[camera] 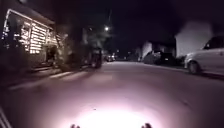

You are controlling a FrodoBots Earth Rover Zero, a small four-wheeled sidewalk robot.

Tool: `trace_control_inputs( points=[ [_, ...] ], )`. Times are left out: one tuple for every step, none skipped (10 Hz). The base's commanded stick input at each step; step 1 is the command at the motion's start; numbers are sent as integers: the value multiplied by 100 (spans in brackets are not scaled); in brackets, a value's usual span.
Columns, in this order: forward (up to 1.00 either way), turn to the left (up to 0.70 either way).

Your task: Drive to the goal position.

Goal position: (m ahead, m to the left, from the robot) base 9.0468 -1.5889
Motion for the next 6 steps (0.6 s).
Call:
trace_control_inputs(
  points=[
    [70,0],
    [70,0],
    [70,0],
    [70,0],
    [70,0],
    [70,0]
  ],
)
